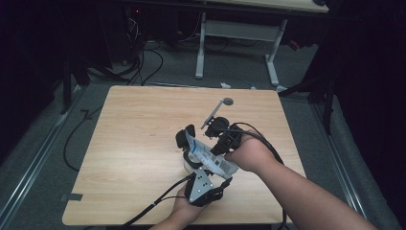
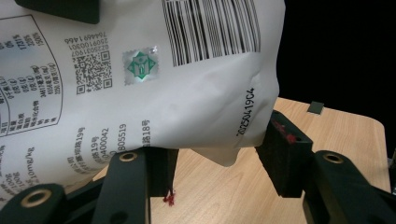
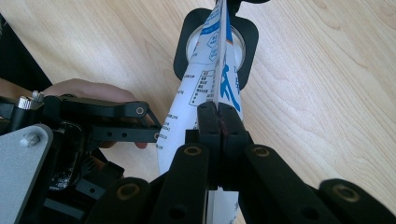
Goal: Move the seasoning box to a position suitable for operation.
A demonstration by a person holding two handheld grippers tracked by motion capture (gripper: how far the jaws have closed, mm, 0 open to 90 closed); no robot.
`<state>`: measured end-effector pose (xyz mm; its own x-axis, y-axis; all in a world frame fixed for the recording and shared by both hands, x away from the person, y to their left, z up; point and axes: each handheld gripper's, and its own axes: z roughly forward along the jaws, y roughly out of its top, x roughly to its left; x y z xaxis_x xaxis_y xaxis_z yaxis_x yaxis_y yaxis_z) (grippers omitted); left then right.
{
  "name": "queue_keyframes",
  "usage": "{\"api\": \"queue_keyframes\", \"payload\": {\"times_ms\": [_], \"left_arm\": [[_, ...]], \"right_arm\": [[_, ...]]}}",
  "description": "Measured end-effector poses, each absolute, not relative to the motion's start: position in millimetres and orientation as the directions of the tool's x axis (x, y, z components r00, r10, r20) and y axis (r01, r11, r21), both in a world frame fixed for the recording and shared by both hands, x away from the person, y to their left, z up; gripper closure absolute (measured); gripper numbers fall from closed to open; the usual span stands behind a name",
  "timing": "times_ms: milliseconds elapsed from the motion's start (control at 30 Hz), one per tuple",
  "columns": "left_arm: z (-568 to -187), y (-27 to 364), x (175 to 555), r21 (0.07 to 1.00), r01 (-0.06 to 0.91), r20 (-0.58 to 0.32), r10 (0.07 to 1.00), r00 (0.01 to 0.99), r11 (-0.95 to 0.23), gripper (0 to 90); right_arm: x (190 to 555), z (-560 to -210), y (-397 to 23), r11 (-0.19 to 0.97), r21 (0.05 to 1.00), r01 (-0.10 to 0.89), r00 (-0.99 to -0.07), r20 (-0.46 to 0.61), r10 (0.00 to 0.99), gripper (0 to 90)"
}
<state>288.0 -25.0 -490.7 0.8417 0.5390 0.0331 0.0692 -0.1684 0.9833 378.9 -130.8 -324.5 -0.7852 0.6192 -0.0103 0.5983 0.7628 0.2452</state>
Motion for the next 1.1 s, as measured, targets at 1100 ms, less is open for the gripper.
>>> {"api": "queue_keyframes", "payload": {"times_ms": [1100], "left_arm": [[-488.7, -24.7, 287.9, 0.985, 0.073, 0.023, 0.537, 0.843, -0.155, 50.6]], "right_arm": [[380.0, -323.5, -129.9, 0.765, 0.253, 0.592, -0.789, -0.010, 0.614, 90.0]]}}
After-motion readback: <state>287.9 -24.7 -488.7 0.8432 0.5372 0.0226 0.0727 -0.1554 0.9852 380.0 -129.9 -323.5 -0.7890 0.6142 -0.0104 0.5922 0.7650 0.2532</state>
